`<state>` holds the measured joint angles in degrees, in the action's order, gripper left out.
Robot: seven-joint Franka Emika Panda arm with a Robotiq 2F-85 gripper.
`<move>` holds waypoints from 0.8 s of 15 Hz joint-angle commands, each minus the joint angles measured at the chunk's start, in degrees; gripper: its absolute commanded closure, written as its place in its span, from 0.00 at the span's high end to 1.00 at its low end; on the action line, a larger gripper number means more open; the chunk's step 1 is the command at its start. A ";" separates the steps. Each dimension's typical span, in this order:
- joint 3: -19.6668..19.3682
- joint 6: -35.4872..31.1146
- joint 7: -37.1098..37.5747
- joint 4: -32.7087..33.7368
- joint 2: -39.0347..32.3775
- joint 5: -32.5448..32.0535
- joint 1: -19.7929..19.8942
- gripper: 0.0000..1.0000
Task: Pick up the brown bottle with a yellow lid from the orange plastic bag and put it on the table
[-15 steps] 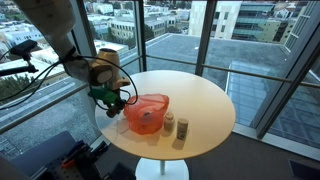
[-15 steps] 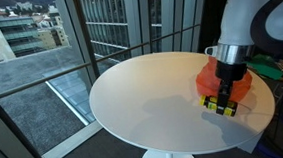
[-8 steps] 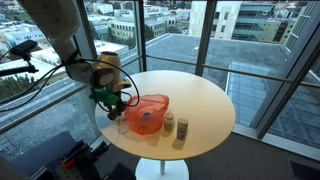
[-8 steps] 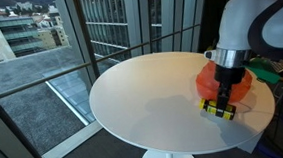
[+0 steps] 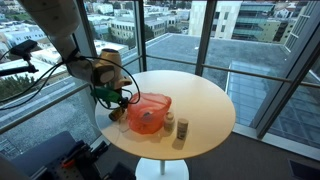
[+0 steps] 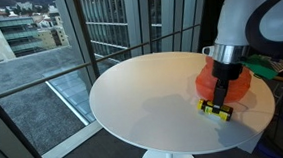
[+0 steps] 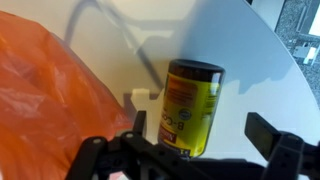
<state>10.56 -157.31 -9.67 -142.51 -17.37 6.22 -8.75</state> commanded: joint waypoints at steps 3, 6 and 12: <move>4.13 7.46 -1.63 0.72 5.75 6.29 3.87 1.00; 4.66 11.18 -2.59 1.04 9.21 10.76 4.06 1.00; 1.21 17.51 0.82 1.49 16.39 11.84 2.95 1.00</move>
<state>13.53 -143.59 -10.25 -141.04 -5.00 17.39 -5.79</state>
